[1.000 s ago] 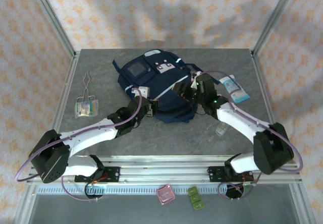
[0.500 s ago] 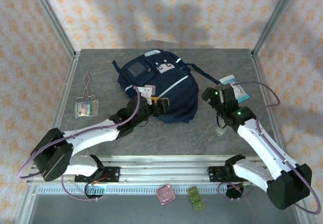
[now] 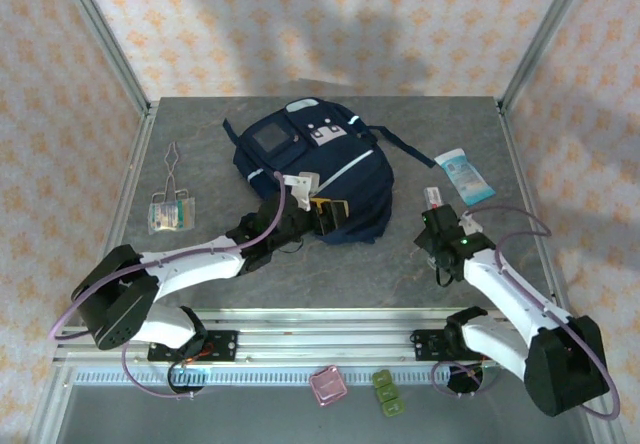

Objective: Pack the student bag

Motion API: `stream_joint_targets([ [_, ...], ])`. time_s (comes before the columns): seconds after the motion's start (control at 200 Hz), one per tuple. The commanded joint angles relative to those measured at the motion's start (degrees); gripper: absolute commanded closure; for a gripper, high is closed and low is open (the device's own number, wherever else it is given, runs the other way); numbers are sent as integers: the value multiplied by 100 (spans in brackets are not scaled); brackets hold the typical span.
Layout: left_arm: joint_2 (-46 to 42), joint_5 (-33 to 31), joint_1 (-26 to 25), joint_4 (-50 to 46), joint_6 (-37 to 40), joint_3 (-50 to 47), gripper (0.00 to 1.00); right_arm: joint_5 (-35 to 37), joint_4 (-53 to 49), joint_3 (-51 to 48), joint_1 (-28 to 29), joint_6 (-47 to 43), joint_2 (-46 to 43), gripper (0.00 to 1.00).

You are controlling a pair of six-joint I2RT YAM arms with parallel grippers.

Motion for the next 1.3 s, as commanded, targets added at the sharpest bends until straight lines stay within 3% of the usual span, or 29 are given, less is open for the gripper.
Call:
stream_joint_targets([
  [0.0,100,98,-43,237,-88,-38,41,-15,566,-168,-98,129,165,10],
  [0.195,175,75,-39,128,-106,22,41,-275,1098,-165,-196,6,790,18],
  [0.37,201,24,-41,106,-151,-11,42,-393,1215,-133,-201,-120,1161,34],
  [0.561,219,-34,-37,98,-151,-30,42,-383,1217,-262,-203,-117,992,57],
  [0.746,169,-197,-20,-176,-17,126,42,-402,1050,-291,-204,-152,517,66],
  [0.866,116,-445,83,-808,175,444,41,-319,755,-157,-206,-133,109,67],
  [1.026,227,-1044,246,-2225,1101,1296,36,-356,310,205,-208,-173,-541,67],
  [1.291,1550,-1794,240,-4508,2590,3312,32,-972,417,913,-203,-658,-694,68],
])
